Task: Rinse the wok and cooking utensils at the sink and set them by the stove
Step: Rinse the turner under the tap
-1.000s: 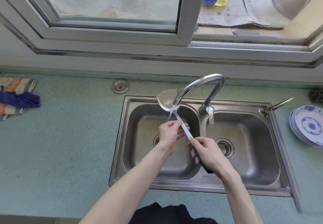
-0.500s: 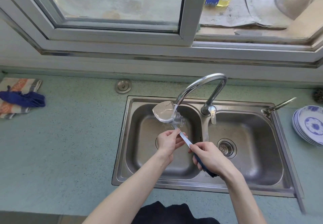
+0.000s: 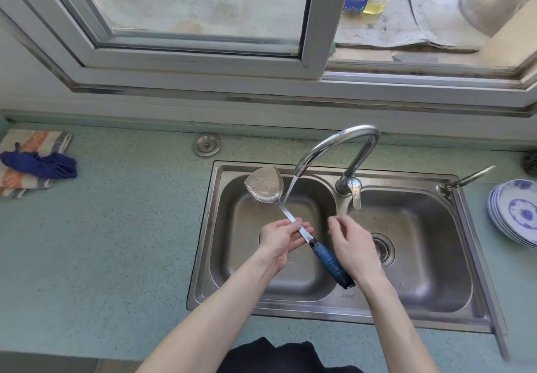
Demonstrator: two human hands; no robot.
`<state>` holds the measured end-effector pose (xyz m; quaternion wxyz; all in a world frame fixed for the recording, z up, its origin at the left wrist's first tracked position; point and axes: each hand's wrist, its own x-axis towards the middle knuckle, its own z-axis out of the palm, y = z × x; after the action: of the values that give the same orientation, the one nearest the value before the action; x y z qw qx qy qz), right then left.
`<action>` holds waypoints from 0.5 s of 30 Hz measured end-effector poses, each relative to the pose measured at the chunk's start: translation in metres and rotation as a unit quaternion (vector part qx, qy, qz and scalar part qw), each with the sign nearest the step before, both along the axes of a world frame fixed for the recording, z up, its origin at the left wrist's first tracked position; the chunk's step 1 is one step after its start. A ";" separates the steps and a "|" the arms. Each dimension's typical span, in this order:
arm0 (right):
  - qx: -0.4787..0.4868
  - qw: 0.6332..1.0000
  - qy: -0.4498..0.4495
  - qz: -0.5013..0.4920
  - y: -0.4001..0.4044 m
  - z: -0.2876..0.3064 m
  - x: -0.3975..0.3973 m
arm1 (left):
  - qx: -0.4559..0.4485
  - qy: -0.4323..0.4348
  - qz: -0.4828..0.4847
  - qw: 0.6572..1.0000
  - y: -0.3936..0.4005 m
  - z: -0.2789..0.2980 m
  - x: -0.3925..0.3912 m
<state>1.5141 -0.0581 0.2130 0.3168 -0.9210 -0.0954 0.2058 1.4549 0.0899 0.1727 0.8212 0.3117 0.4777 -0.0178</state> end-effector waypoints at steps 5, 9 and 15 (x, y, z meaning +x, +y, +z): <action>-0.133 0.968 -0.193 0.088 -0.011 -0.037 0.036 | 0.013 0.006 -0.026 1.000 -0.001 -0.005 -0.002; -0.253 0.948 -0.104 0.162 -0.011 -0.045 0.052 | 0.011 0.003 -0.033 0.999 -0.003 -0.004 0.000; -0.288 0.942 -0.082 0.151 -0.002 -0.046 0.045 | 0.006 0.006 -0.033 0.999 -0.001 0.000 0.004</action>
<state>1.5588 -0.0597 0.1671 -0.0056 -0.9614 -0.1955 0.1936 1.4587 0.0884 0.1724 0.8155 0.3320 0.4720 -0.0438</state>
